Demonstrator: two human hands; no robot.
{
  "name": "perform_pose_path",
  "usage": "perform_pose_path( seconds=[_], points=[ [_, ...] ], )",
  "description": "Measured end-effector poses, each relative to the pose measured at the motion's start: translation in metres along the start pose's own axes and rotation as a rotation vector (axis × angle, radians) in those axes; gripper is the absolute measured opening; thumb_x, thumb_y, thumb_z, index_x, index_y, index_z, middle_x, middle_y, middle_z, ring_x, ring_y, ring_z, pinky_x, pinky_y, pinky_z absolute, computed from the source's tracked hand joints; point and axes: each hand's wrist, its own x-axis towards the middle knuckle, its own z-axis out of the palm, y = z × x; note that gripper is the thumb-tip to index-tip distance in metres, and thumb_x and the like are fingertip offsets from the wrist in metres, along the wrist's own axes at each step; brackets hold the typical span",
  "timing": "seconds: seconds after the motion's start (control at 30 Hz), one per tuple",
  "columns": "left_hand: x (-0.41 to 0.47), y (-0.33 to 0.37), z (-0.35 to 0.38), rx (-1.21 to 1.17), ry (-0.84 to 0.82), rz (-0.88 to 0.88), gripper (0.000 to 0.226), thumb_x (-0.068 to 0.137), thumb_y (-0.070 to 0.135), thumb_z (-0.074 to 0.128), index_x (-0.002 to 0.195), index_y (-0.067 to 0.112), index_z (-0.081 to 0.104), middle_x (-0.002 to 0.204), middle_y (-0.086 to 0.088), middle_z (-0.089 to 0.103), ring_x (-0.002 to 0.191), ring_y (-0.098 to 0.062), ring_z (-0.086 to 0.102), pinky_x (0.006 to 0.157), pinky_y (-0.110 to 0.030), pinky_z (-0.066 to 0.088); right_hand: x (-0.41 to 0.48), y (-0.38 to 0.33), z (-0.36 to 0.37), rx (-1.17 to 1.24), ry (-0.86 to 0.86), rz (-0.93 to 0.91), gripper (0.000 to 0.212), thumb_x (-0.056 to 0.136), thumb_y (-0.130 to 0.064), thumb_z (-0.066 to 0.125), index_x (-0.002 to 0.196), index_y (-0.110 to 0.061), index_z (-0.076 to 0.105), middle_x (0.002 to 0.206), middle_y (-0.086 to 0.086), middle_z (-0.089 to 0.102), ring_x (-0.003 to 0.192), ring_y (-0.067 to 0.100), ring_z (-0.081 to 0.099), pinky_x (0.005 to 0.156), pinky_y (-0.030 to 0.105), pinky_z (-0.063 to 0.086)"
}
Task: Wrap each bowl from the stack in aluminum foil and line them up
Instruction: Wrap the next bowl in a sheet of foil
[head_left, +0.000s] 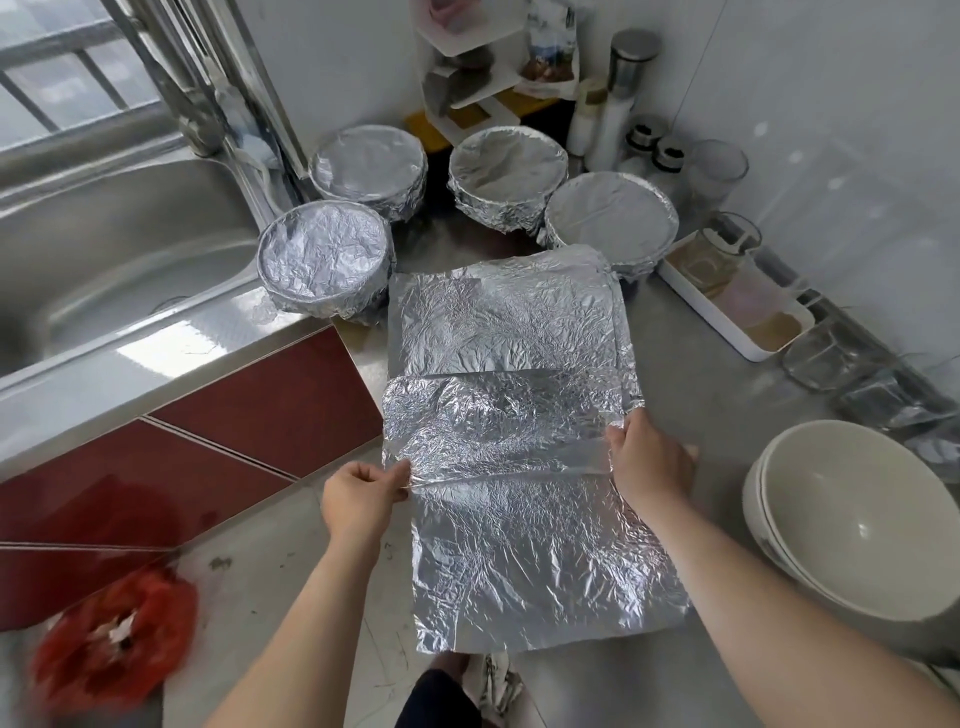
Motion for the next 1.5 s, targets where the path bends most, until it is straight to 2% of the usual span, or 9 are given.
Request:
perform_pose_path(
  seconds=[0.2,0.3,0.43,0.5,0.67,0.8,0.93,1.0,1.5],
  points=[
    [0.0,0.009,-0.003,0.019,0.062,0.04,0.022,0.082,0.014,0.077,0.092,0.009,0.058,0.081,-0.01,0.07,0.068,-0.023,0.068,0.07,-0.037,0.052,-0.001,-0.002,0.0,-0.039,0.012,-0.011,0.025,0.102,-0.038,0.037,0.097,-0.015,0.046,0.093,0.01,0.069,0.091,0.029,0.065,0.08,0.038,0.033],
    [-0.013,0.026,-0.005,0.373,0.226,0.37,0.017,0.086,0.017,0.072,0.1,0.016,0.063,0.089,0.001,0.059,0.082,-0.018,0.056,0.069,-0.03,0.036,0.001,-0.003,0.0,-0.063,0.02,-0.011,0.027,0.102,-0.039,0.038,0.098,-0.015,0.048,0.092,0.009,0.07,0.089,0.027,0.066,0.082,0.038,0.034],
    [-0.044,0.055,0.035,0.713,-0.142,0.825,0.021,0.095,0.028,0.06,0.114,0.023,0.069,0.121,0.001,0.061,0.112,-0.02,0.056,0.085,-0.031,0.045,0.001,-0.004,0.0,-0.12,0.046,-0.025,0.028,0.101,-0.041,0.037,0.099,-0.016,0.05,0.091,0.006,0.071,0.087,0.025,0.067,0.079,0.036,0.033],
    [-0.049,0.051,0.06,0.892,-0.285,0.839,0.044,0.099,0.048,0.044,0.141,0.035,0.046,0.156,0.004,0.031,0.145,-0.022,0.027,0.117,-0.042,0.026,0.0,-0.005,-0.002,-0.122,0.054,-0.023,0.028,0.101,-0.041,0.037,0.099,-0.016,0.05,0.092,0.005,0.07,0.088,0.025,0.066,0.077,0.036,0.032],
    [-0.035,0.023,0.08,1.141,-0.36,0.761,0.067,0.094,0.07,0.006,0.15,0.042,-0.017,0.157,-0.001,-0.029,0.144,-0.024,-0.029,0.116,-0.061,-0.009,0.0,-0.004,-0.002,-0.095,0.11,0.068,0.029,0.096,-0.043,0.049,0.104,-0.015,0.052,0.104,0.009,0.066,0.102,0.028,0.057,0.081,0.038,0.034],
    [-0.036,0.015,0.085,1.172,-0.291,0.767,0.068,0.092,0.072,-0.001,0.148,0.041,-0.024,0.156,-0.001,-0.034,0.141,-0.023,-0.035,0.114,-0.061,-0.012,-0.016,-0.028,-0.017,0.395,0.267,-0.039,0.02,0.093,-0.025,0.058,0.106,-0.009,0.058,0.104,0.008,0.062,0.096,0.024,0.054,0.077,0.03,0.039],
    [-0.035,0.015,0.084,1.232,-0.301,0.769,0.074,0.085,0.073,-0.009,0.147,0.038,-0.028,0.155,-0.003,-0.035,0.141,-0.025,-0.035,0.114,-0.063,-0.008,-0.048,-0.074,-0.014,1.591,-0.478,0.334,0.017,0.098,-0.015,0.054,0.106,-0.002,0.061,0.099,0.012,0.069,0.089,0.02,0.067,0.083,0.034,0.053],
    [-0.035,0.015,0.084,1.24,-0.294,0.769,0.073,0.086,0.073,-0.007,0.147,0.038,-0.029,0.155,-0.003,-0.035,0.142,-0.025,-0.034,0.114,-0.064,-0.008,-0.051,-0.071,-0.001,1.858,-0.534,0.554,0.023,0.098,-0.014,0.053,0.114,0.001,0.059,0.108,0.018,0.07,0.099,0.027,0.069,0.09,0.038,0.054],
    [-0.024,0.002,0.042,1.151,-0.254,0.685,0.072,0.091,0.076,0.014,0.149,0.047,-0.019,0.158,0.005,-0.028,0.146,-0.022,-0.025,0.116,-0.058,-0.011,-0.022,-0.013,-0.012,1.796,-0.315,0.717,0.025,0.1,-0.013,0.048,0.113,0.005,0.06,0.102,0.02,0.072,0.094,0.032,0.071,0.078,0.039,0.059]
  ],
)
